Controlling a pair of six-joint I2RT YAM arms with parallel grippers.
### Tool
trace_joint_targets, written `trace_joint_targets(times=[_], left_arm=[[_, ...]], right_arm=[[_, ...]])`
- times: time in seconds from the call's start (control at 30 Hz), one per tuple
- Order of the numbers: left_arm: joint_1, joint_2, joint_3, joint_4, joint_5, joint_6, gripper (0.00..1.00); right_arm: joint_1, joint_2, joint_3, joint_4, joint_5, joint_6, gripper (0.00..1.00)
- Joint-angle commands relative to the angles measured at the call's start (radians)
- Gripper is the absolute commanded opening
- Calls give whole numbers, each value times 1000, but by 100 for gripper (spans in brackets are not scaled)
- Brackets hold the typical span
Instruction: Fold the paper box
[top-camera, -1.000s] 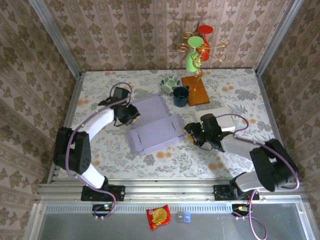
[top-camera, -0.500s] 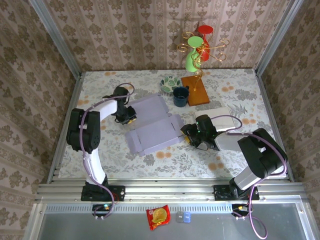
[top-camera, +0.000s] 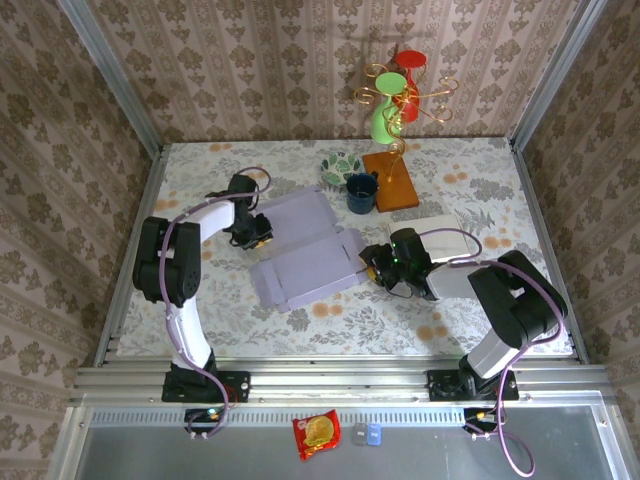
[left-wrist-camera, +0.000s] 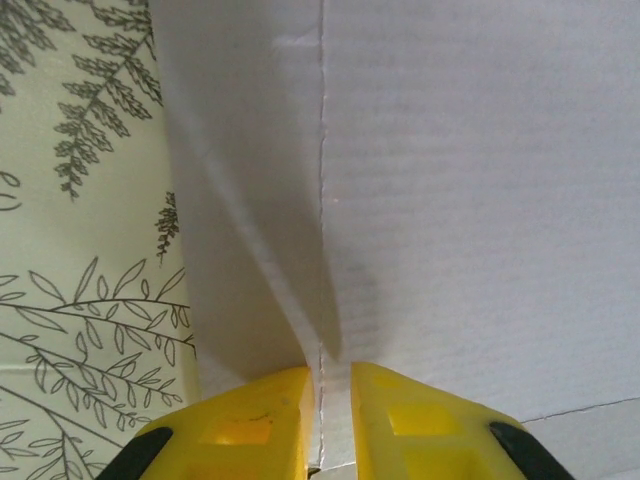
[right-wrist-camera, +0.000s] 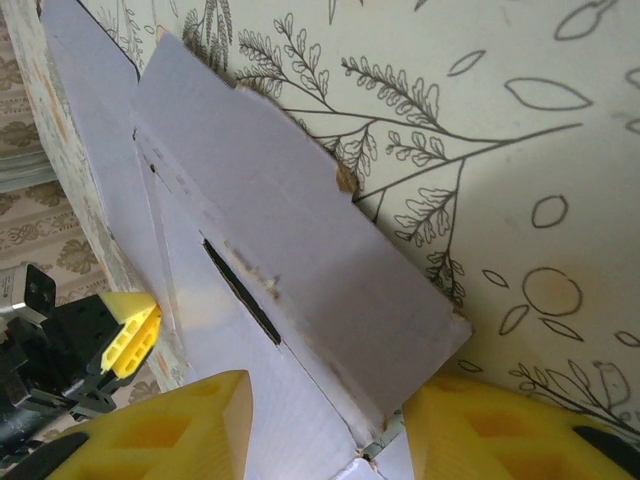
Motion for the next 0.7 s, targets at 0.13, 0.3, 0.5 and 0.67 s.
trace_joint_targets(times=[0.13, 0.3, 0.5, 0.67], left_arm=[[-11, 27, -25, -27, -21, 19, 19], [-17, 23, -28, -29, -26, 17, 19], [-20, 3, -28, -31, -33, 27, 19], [-45, -98, -34, -19, -89, 66, 24]], right_arm=[[0, 19, -13, 55, 15, 53, 37], [4, 2, -13, 34, 35, 59, 27], [3, -12, -4, -9, 54, 57, 10], [4, -45, 6, -76, 60, 86, 0]])
